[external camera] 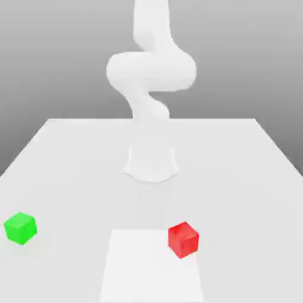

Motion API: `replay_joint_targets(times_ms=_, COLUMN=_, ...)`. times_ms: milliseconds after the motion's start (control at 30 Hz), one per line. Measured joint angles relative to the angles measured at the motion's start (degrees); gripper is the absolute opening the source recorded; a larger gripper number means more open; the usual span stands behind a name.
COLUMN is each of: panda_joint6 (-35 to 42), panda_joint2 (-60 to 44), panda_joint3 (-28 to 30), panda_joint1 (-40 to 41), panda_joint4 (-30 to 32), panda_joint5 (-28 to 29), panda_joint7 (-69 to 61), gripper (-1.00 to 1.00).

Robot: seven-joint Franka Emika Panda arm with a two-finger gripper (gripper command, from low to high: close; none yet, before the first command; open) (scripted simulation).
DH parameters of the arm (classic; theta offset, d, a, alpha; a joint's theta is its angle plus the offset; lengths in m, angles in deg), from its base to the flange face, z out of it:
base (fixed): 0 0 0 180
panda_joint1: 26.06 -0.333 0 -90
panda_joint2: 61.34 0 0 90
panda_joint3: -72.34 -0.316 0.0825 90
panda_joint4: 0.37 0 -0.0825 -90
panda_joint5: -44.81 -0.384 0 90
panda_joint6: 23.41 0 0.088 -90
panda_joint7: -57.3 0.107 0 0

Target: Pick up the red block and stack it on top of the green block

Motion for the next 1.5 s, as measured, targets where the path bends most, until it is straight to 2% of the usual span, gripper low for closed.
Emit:
replay_joint_targets(times_ms=400, panda_joint6=-16.15, panda_joint2=-25.18, panda_joint3=1.18, panda_joint1=-7.87, panda_joint4=17.09, panda_joint5=-2.2, panda_joint7=-13.6, gripper=0.0)
replay_joint_targets(times_ms=600, panda_joint6=-24.95, panda_joint2=-38.64, panda_joint3=-0.14, panda_joint1=-9.99, panda_joint4=25.75, panda_joint5=-0.09, panda_joint7=-18.29, gripper=0.0)
replay_joint_targets(times_ms=833, panda_joint6=-36.99, panda_joint2=-53.08, panda_joint3=-0.47, panda_joint1=-9.8, panda_joint4=25.09, panda_joint5=0.47, panda_joint7=-18.75, gripper=0.0)
replay_joint_targets(times_ms=867, panda_joint6=-38.02, panda_joint2=-54.29, panda_joint3=-0.53, panda_joint1=-9.76, panda_joint4=24.93, panda_joint5=0.4, panda_joint7=-18.78, gripper=-1.0)
replay_joint_targets(times_ms=1100, panda_joint6=-37.87, panda_joint2=-54.15, panda_joint3=-0.6, panda_joint1=-9.65, panda_joint4=24.95, panda_joint5=0.64, panda_joint7=-18.59, gripper=-1.0)
replay_joint_targets(times_ms=1333, panda_joint6=-26.85, panda_joint2=-41.51, panda_joint3=-0.52, panda_joint1=-9.45, panda_joint4=26.59, panda_joint5=0.62, panda_joint7=-18.67, gripper=-1.0)
replay_joint_targets(times_ms=1400, panda_joint6=-25.01, panda_joint2=-40.77, panda_joint3=3.07, panda_joint1=-10.9, panda_joint4=25.54, panda_joint5=0.49, panda_joint7=-19.14, gripper=-1.0)
replay_joint_targets(times_ms=1500, panda_joint6=-23.34, panda_joint2=-40.81, panda_joint3=9.09, panda_joint1=-5.18, panda_joint4=23.91, panda_joint5=0.37, panda_joint7=-19.89, gripper=-1.0)
